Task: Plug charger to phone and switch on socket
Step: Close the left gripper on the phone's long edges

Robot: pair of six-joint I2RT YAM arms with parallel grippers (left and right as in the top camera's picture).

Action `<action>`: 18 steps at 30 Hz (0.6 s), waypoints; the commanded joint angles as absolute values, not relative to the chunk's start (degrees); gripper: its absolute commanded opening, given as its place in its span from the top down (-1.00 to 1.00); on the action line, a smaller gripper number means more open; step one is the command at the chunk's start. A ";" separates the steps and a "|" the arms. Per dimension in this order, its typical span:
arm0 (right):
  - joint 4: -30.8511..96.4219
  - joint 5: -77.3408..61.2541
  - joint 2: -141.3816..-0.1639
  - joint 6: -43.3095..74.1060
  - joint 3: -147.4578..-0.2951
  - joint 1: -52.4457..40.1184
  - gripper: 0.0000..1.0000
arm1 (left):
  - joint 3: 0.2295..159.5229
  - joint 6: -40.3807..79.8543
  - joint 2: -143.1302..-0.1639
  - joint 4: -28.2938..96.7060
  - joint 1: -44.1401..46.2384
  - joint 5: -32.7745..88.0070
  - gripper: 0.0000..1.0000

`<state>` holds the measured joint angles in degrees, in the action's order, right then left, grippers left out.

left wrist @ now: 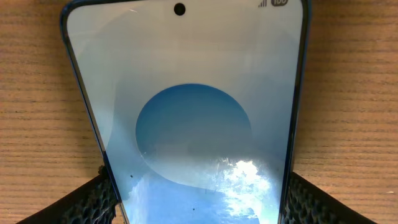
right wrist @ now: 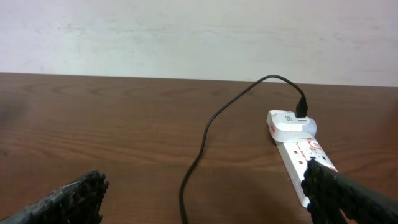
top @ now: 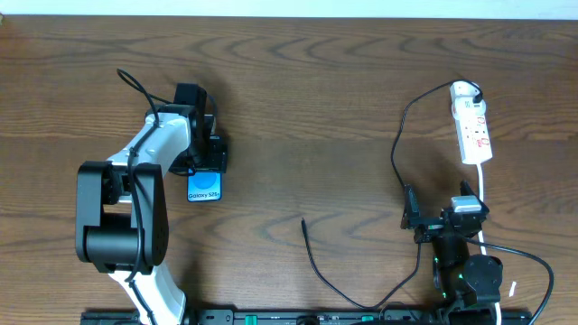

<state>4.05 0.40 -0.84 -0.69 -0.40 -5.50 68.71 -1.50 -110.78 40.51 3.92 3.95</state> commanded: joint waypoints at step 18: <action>4.29 0.05 -0.49 -1.37 -0.32 -5.78 -0.99 | 65.80 -1.63 -113.49 41.04 4.25 4.05 0.09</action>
<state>4.05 0.40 -0.84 -0.71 -0.40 -5.50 68.71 -1.50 -110.74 40.51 3.97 3.95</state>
